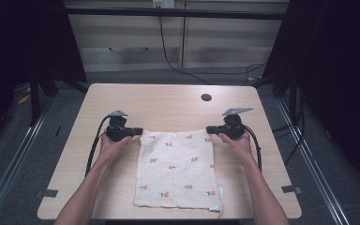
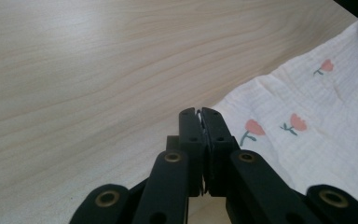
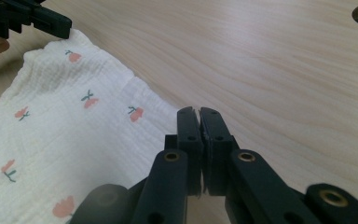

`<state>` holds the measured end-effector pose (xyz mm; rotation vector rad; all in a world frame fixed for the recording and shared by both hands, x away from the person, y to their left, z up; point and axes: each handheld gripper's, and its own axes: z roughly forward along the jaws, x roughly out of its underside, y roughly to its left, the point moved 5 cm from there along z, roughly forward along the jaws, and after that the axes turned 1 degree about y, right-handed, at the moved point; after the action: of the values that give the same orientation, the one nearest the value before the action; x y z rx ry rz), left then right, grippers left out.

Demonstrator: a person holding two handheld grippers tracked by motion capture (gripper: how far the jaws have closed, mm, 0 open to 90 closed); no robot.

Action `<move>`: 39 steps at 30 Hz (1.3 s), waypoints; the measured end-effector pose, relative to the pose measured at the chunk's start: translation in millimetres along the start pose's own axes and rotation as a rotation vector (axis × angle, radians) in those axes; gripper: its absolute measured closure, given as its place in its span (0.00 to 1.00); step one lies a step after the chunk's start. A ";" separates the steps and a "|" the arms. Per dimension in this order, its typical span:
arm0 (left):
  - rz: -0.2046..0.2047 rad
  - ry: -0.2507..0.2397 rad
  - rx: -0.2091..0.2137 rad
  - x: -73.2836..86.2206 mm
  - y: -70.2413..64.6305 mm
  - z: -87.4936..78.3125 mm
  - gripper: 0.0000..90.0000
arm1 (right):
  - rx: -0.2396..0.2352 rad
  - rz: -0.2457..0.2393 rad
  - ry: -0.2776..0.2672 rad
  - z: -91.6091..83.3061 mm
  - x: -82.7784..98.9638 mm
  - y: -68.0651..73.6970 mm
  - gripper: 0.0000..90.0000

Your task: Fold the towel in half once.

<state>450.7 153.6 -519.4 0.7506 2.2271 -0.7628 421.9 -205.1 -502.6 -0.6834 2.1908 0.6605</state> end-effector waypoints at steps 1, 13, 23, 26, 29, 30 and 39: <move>0.006 -0.002 0.007 -0.8 -1.1 -1.3 0.98 | -0.004 0.003 -0.002 -1.3 -1.1 1.2 0.98; 0.063 -0.097 0.012 -31.3 -18.4 -36.2 0.98 | 0.003 -0.031 -0.072 -23.6 -22.7 7.7 0.98; 0.108 -0.179 0.023 -61.3 -35.8 -62.0 0.98 | 0.006 -0.042 -0.138 -47.8 -40.4 10.9 0.98; 0.124 -0.201 0.038 -61.4 -44.5 -66.6 0.98 | 0.003 -0.048 -0.205 -59.1 -45.1 13.5 0.98; 0.133 -0.202 0.050 -50.0 -51.1 -64.2 0.98 | -0.001 -0.064 -0.187 -62.4 -38.9 16.1 0.98; 0.133 -0.203 0.050 -46.1 -51.0 -63.5 0.98 | -0.008 -0.065 -0.180 -63.6 -34.4 17.5 0.98; 0.130 -0.200 0.068 -20.9 -55.0 -74.3 0.98 | -0.052 -0.078 -0.184 -79.9 -6.4 31.9 0.98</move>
<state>397.0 161.7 -441.8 0.8066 1.9632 -0.8156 365.8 -230.9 -442.3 -0.7032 1.9747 0.7130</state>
